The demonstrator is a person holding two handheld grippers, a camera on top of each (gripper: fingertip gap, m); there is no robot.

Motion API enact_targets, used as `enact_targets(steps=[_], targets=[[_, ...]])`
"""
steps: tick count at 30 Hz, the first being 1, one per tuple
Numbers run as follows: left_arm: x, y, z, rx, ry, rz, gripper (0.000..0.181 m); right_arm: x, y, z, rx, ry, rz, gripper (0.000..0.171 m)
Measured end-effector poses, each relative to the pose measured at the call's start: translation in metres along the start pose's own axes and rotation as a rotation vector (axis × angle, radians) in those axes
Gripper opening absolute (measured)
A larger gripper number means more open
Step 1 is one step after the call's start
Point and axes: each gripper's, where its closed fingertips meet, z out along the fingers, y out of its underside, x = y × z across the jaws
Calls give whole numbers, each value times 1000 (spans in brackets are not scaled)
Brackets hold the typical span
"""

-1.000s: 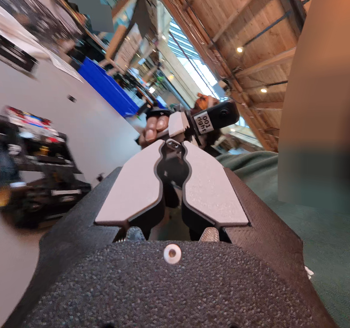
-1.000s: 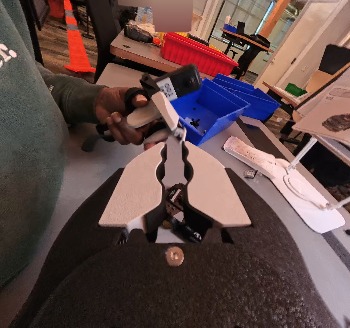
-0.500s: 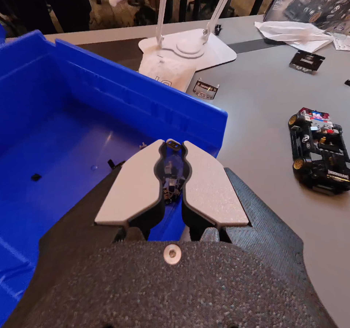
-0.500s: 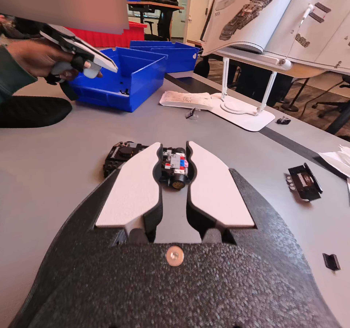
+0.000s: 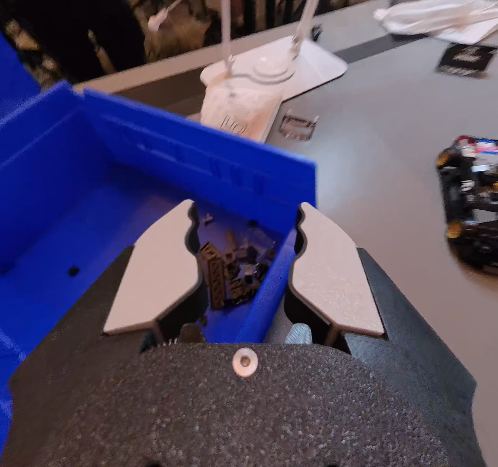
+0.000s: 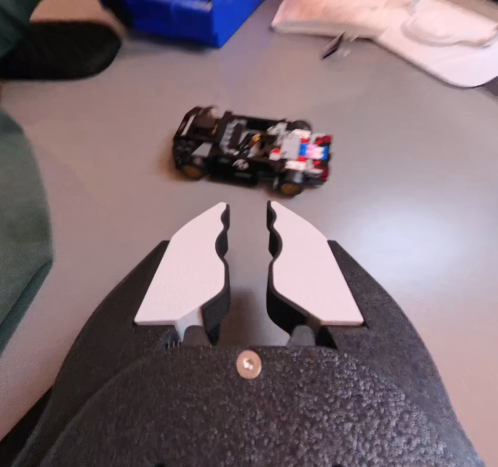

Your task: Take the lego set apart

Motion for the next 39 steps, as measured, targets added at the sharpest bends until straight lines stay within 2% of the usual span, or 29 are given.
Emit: enact_targets(steps=[2, 5, 7, 9, 11, 13, 18, 21, 27, 39], targets=[[25, -19, -7, 94, 88, 56, 51, -17, 15, 9, -122, -65, -35, 26], [73, -35, -12, 189, 246, 131, 41, -26, 33, 21, -272, -71, -124, 26], [107, -34, -9, 209, 355, 167, 39, -28, 36, 27, -311, -68, -159, 25], [140, -26, -5, 194, 463, 189, 39, -28, 34, 29, -310, -69, -185, 11], [169, -19, -6, 189, 561, 203, 39, -27, 34, 29, -305, -77, -209, 11], [198, -14, -12, 196, 669, 211, 36, -27, 26, 26, -239, -85, -180, 11], [264, -7, -33, 225, 941, 160, 21, -53, -47, 11, 201, -219, 40, 11], [280, -14, -39, 294, 969, 203, 16, -69, -62, 10, 286, -337, 169, 11], [286, -13, -54, 378, 914, 446, 14, -77, -79, 4, 379, -535, 403, 11], [288, -19, -69, 450, 862, 453, 8, -90, -83, 1, 402, -663, 560, 11]])
